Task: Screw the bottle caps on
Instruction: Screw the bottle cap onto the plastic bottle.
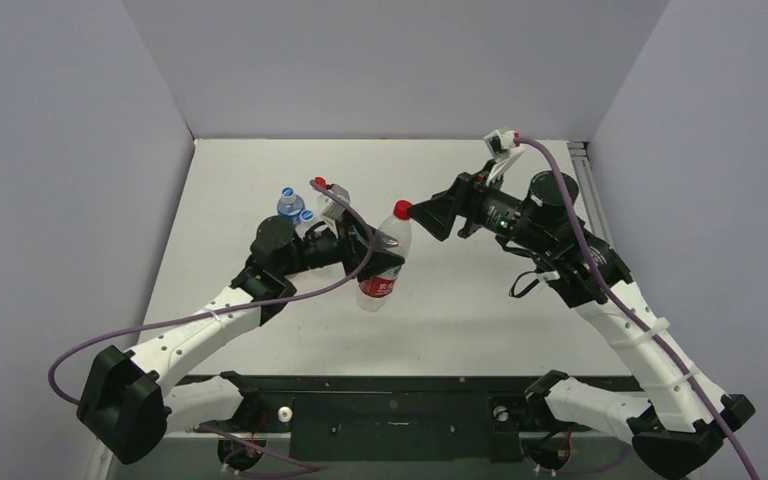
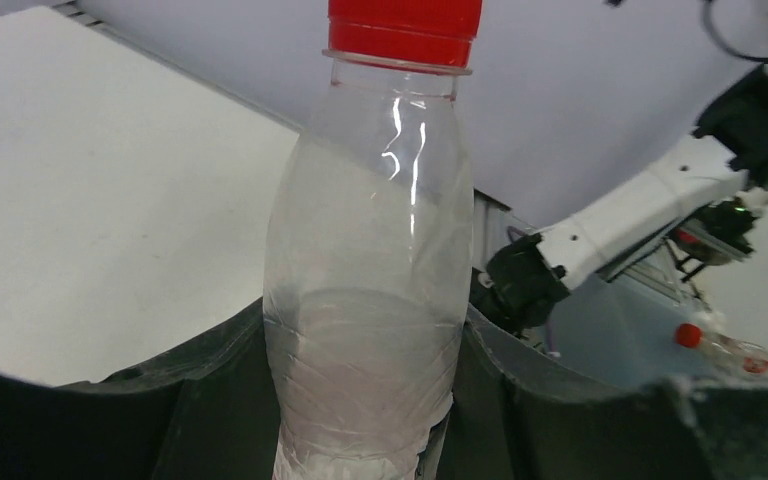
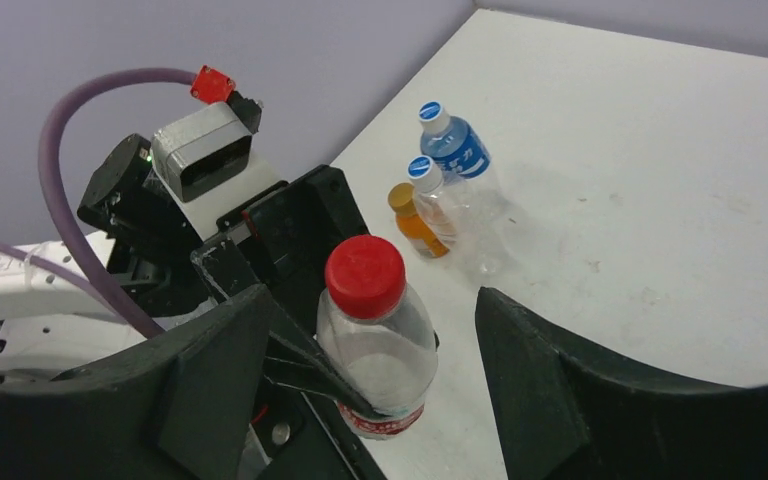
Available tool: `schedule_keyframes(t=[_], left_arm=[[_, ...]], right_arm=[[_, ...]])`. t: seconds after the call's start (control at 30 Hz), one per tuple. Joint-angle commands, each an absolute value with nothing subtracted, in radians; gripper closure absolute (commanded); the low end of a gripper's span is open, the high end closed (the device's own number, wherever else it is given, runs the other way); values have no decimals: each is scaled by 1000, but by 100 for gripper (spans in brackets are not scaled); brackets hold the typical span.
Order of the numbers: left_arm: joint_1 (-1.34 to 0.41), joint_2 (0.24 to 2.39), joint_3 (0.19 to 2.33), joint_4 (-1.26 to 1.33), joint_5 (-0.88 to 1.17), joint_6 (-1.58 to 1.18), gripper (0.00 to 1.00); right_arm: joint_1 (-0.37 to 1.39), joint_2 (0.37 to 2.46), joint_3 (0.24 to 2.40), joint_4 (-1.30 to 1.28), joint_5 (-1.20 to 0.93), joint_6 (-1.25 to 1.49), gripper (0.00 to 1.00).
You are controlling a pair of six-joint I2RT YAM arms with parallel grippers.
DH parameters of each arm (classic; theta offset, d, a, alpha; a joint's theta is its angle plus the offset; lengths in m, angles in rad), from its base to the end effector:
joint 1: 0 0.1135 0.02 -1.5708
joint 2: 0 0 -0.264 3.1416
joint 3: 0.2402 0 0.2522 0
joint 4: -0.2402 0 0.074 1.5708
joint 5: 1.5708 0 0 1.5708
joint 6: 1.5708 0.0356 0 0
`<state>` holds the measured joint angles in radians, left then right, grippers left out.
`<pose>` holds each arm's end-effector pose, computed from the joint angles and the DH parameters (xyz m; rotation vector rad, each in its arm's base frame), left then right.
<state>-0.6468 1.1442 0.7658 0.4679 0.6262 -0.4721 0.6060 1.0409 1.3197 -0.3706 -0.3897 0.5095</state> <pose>0.1973 -0.1751 0.3283 0.6877 1.5086 -1.3361 0.1666 0.1319 0.4566 -0.4023 1.7469 1.1472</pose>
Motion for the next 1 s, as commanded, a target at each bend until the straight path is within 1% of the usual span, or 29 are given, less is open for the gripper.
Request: schedule_keyframes(t=[0.0, 0.03, 0.2, 0.23, 0.4, 0.57, 0.7, 0.83, 0.87, 0.93, 0.97], left_arm=[[-622, 1165, 742, 814, 902, -746, 100], [-622, 1169, 737, 861, 910, -766, 100], [-621, 1194, 735, 903, 927, -827, 100], [-621, 1198, 734, 919, 929, -838, 100], [-620, 1213, 736, 941, 925, -857, 100], [-619, 1228, 732, 964, 915, -877, 100], [-618, 1232, 728, 972, 912, -883, 100], [-618, 1232, 725, 965, 903, -883, 100], [-618, 1233, 725, 956, 895, -879, 100], [-617, 1230, 726, 930, 868, -867, 100], [-617, 1226, 732, 912, 852, -855, 100]], right_arm=[[599, 1058, 1278, -181, -608, 529, 31], [600, 1061, 1267, -151, -617, 536, 32], [615, 1072, 1245, -61, -659, 584, 36], [618, 1074, 1244, -51, -660, 586, 39], [642, 1076, 1252, -52, -643, 584, 50], [668, 1080, 1263, -83, -623, 559, 55], [673, 1075, 1267, -97, -609, 552, 61], [677, 1072, 1274, -115, -588, 547, 74], [680, 1073, 1277, -128, -582, 539, 79], [693, 1074, 1287, -160, -555, 517, 86], [707, 1072, 1295, -175, -518, 508, 88]])
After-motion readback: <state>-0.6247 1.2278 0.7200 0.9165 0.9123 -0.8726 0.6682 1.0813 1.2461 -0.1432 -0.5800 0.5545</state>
